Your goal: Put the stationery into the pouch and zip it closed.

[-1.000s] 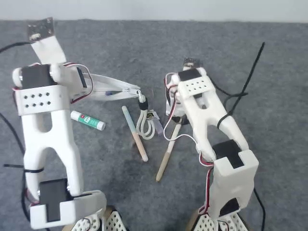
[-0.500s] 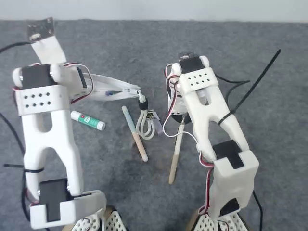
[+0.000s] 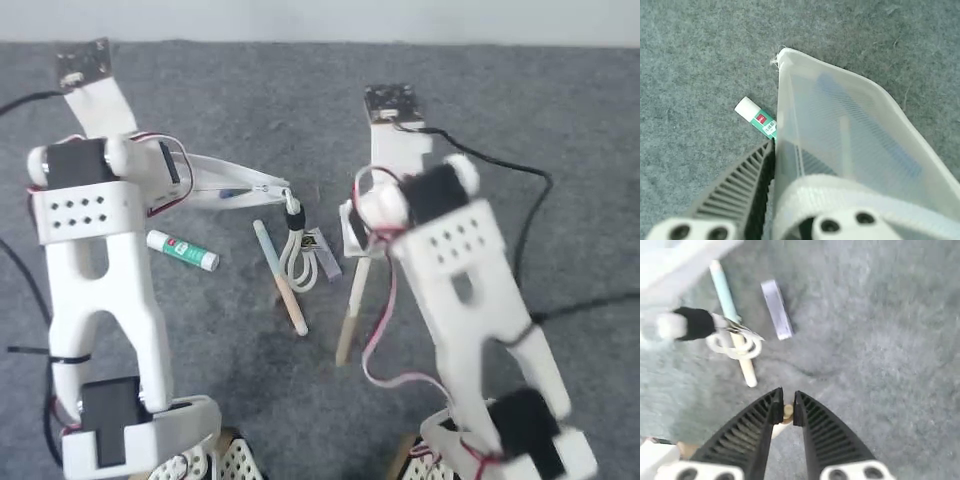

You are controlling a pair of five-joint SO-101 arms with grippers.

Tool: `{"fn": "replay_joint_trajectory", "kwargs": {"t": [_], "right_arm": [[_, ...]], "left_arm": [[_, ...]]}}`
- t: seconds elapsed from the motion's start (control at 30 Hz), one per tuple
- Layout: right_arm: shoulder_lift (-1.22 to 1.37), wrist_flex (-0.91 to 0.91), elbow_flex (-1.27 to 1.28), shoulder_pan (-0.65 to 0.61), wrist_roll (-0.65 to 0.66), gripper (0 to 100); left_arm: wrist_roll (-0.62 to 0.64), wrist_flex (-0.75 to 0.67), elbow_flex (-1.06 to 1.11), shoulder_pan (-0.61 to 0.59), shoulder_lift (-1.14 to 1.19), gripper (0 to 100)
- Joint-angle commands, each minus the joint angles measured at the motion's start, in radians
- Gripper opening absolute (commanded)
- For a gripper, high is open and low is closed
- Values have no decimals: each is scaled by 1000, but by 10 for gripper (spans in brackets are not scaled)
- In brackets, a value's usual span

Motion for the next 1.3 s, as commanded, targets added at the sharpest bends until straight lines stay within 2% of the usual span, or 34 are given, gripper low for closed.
{"fn": "replay_joint_trajectory", "kwargs": {"t": [0.0, 0.37, 0.5, 0.63, 0.77, 1.03, 1.27], "right_arm": [[-148, 16, -8, -12, 6, 6], [-507, -116, -8, -13, 5, 6], [-631, -193, -6, -18, -97, 6], [-710, -297, -3, -125, -124, 6], [-734, -400, -3, -208, -120, 6], [-708, -591, 64, -206, -64, 6], [-710, -872, 233, -206, 23, 6]], "left_arm": [[8, -25, 10, 6, 12, 12], [8, -26, 10, 11, 12, 12], [8, -29, 10, 11, 12, 12], [8, -29, 12, 11, 12, 12], [8, -26, 12, 9, 12, 12], [8, -25, 15, 8, 12, 12], [8, -26, 15, 9, 12, 12]]}}
